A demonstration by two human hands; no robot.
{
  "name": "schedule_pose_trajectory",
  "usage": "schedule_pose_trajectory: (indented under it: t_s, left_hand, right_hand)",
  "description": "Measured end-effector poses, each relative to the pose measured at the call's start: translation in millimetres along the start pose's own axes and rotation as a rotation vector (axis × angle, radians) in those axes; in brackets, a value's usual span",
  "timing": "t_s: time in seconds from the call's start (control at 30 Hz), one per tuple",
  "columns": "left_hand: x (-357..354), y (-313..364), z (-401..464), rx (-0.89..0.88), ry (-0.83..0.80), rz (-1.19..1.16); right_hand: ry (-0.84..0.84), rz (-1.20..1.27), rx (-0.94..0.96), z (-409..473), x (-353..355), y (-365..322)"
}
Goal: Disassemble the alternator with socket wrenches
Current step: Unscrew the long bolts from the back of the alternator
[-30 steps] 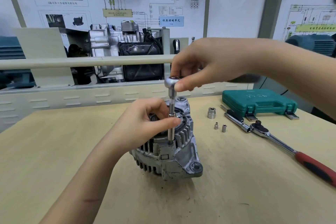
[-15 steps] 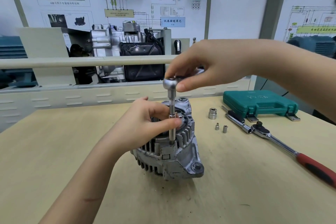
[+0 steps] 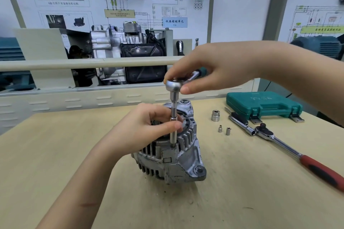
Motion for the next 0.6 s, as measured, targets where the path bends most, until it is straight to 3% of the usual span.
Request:
schedule_pose_trajectory:
  t_s: [0.27,0.47,0.6]
  left_hand:
    - [-1.9,-1.0,2.7,-0.029,0.081,0.181]
    - [2.5,-2.3,-0.8,0.008,-0.043,0.051]
    - [4.6,-3.1,-1.9,-0.009,-0.030,0.076]
  right_hand:
    - [0.073,-0.013,-0.044,-0.4,-1.9,-2.7]
    - [0.010,-0.020,-0.019,-1.7,-0.7,-1.7]
    - [0.035,-0.044,0.009,-0.4,-3.0,-3.6]
Point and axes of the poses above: each hand's wrist, its own z-axis towards the middle knuckle, its own x-axis out of the back of the hand, y = z × x, the point moved 4 cm from there along z, towards the middle knuckle, and after that the axes turned 10 degrees about -x, right-handed, at the moved point
